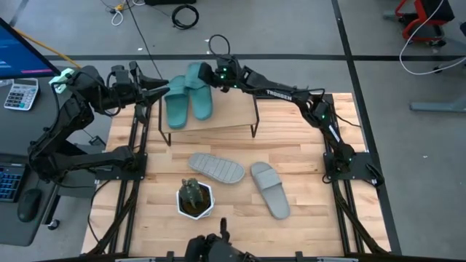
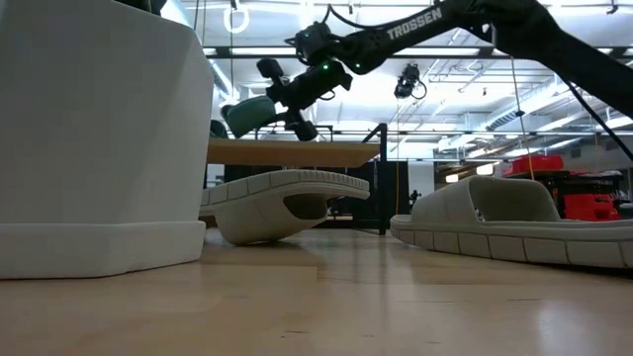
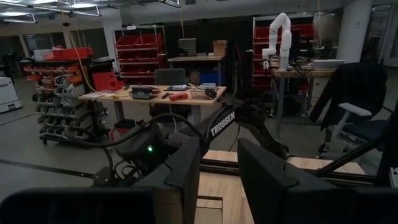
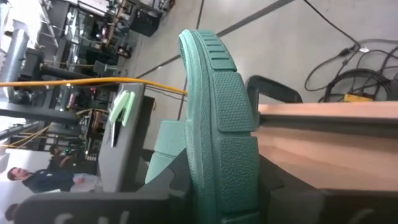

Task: Pick and place slides into the shelf
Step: Put the green slipper on the shelf

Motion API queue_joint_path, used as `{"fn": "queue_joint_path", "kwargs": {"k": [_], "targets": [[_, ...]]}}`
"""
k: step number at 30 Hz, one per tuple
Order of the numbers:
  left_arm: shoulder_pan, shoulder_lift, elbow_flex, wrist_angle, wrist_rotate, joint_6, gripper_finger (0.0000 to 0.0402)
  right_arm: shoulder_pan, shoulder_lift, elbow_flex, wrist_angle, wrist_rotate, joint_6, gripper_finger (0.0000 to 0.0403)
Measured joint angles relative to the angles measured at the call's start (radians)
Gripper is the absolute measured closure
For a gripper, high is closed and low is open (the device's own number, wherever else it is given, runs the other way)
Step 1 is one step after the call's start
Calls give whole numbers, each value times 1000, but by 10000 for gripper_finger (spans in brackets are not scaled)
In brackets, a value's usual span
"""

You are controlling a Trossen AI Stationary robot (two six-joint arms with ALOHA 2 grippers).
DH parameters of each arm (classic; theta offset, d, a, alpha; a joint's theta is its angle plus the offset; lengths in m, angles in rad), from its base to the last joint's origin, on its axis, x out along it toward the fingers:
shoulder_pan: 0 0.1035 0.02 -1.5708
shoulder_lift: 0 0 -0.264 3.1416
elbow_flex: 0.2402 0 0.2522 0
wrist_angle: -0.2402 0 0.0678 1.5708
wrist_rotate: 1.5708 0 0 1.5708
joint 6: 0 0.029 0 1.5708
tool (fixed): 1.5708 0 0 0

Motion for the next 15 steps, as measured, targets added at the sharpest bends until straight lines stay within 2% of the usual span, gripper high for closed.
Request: {"fn": "queue_joint_path", "kwargs": {"k": [15], "targets": [[0,0,0,0,0,2,287,4,0,0,-2,17,11,320]]}}
